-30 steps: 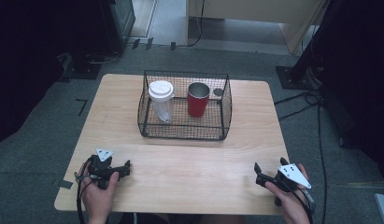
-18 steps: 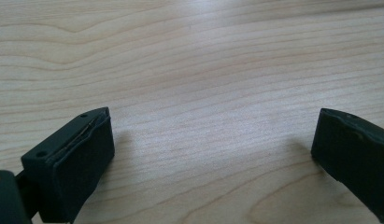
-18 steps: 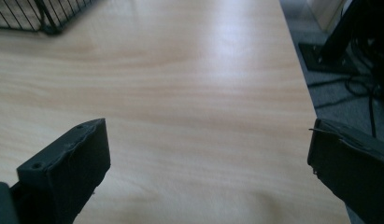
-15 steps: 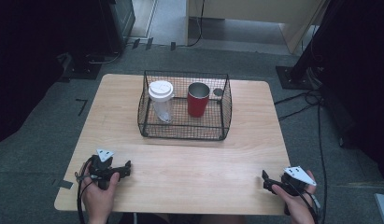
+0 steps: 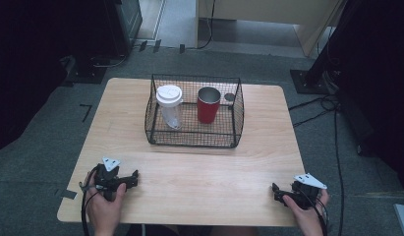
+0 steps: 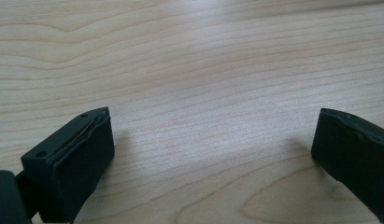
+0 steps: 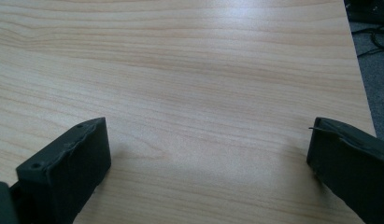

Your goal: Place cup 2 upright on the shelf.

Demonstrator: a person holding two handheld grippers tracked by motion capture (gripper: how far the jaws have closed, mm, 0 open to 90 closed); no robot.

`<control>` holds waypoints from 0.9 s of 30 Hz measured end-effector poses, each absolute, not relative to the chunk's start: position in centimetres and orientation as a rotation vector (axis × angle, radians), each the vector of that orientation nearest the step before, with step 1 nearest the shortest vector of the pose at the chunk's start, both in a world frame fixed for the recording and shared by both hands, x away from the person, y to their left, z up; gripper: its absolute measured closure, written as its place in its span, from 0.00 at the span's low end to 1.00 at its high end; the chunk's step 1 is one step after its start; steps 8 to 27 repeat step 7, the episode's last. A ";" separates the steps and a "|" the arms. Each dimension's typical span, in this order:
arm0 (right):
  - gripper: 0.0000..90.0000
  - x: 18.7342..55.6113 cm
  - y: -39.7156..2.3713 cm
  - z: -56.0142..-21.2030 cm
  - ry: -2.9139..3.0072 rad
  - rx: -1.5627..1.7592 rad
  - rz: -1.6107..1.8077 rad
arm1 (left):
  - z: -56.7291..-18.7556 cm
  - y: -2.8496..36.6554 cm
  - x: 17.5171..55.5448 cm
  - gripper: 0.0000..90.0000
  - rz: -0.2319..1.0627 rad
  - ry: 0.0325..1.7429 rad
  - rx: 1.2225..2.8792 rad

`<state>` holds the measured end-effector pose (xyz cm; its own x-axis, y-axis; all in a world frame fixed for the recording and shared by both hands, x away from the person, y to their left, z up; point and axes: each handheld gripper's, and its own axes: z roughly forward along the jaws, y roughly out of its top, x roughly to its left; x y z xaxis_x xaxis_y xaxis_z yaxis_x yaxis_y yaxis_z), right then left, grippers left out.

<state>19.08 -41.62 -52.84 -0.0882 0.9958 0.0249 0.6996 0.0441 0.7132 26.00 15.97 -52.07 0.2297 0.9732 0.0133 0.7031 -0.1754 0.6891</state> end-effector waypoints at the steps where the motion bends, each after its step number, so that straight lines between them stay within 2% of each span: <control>1: 0.00 19.1 -41.6 -52.8 1.841 1.702 0.797 | -52.1 16.0 26.0 0.00 0.628 1.535 1.949; 27: 0.00 19.1 -41.6 -52.8 1.842 1.701 0.797 | -52.1 16.0 26.0 0.00 0.628 1.535 1.949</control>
